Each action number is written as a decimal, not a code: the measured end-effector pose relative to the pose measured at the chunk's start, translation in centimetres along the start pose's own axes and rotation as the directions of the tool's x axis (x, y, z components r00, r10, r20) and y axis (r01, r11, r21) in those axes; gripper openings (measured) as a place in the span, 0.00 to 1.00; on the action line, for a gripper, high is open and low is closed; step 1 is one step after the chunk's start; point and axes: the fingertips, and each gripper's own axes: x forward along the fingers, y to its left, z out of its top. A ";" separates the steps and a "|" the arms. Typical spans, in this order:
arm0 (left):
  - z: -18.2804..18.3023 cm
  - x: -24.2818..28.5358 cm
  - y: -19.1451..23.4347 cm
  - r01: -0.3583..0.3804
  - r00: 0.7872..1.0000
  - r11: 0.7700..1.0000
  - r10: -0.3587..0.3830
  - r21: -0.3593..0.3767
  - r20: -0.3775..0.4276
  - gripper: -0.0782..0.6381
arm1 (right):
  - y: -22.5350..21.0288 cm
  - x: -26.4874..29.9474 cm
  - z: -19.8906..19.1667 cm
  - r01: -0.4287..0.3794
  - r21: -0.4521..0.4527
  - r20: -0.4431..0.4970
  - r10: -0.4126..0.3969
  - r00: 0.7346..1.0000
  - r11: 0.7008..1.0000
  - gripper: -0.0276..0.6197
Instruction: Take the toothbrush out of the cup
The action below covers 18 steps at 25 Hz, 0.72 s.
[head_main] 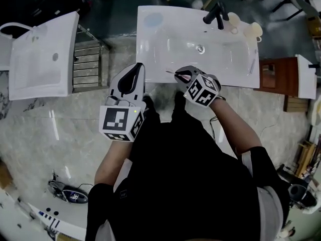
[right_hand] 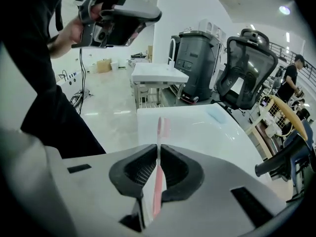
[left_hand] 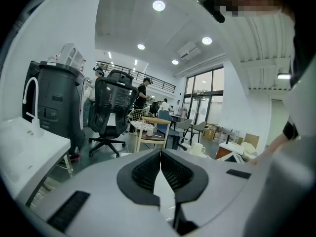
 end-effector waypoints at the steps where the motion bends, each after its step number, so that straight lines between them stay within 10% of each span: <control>1: -0.2 -0.2 0.3 -0.008 1.000 1.000 0.008 -0.005 -0.003 0.13 | 0.3 0.5 0.0 -0.012 -0.014 -0.009 0.012 1.000 1.000 0.11; 18: -2.6 -2.8 3.4 -0.066 0.997 0.996 0.064 -0.061 -0.031 0.13 | 2.7 5.9 -0.2 -0.098 -0.264 -0.158 0.058 0.986 0.960 0.11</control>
